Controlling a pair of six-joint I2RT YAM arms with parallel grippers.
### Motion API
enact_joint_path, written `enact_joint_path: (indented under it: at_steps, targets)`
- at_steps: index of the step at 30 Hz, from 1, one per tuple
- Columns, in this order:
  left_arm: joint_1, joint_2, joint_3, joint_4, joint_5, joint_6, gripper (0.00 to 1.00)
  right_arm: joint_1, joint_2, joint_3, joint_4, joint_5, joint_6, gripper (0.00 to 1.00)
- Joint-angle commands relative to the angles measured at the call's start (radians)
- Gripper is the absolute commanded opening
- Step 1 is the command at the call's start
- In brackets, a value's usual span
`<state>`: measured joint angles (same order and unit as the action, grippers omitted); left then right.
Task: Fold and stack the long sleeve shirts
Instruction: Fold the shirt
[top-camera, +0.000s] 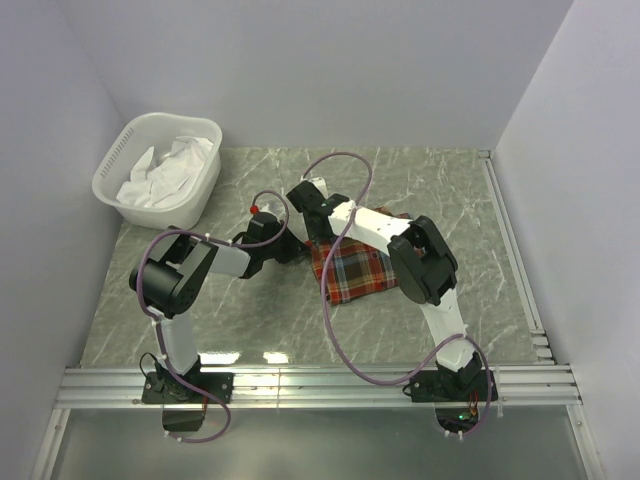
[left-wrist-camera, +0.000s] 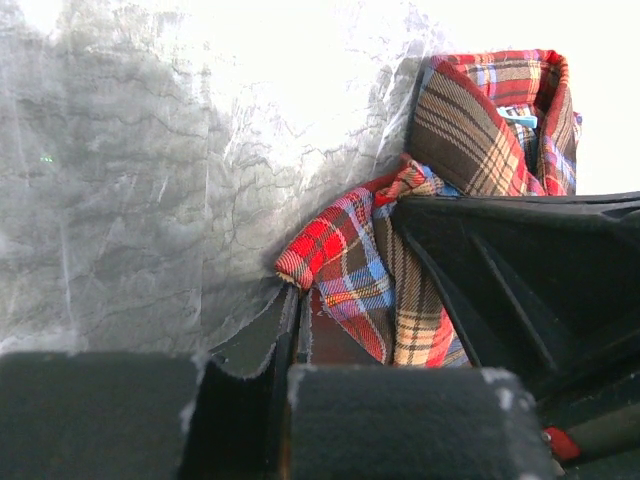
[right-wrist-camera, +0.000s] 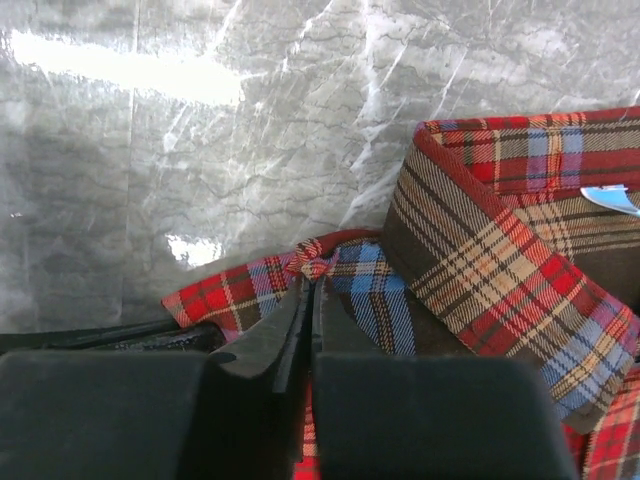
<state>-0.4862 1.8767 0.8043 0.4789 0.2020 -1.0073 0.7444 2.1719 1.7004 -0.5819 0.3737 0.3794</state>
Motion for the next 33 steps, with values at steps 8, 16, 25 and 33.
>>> enact_joint_path:
  at_steps: [8, 16, 25, 33]
  targets:
    - [-0.005, 0.013, -0.013, 0.015, 0.004, 0.024, 0.01, 0.009, -0.181, -0.145, 0.174, -0.042, 0.018, 0.0]
    - [-0.005, 0.007, -0.01, 0.009, -0.003, 0.029, 0.0, 0.01, -0.267, -0.216, 0.255, -0.091, 0.027, 0.0]
    - [-0.005, -0.001, -0.01, 0.009, -0.003, 0.029, 0.01, 0.024, -0.229, -0.234, 0.295, -0.15, 0.055, 0.0]
    - [-0.005, -0.001, -0.014, 0.017, -0.003, 0.027, 0.01, 0.027, -0.158, -0.243, 0.343, -0.185, 0.095, 0.07]
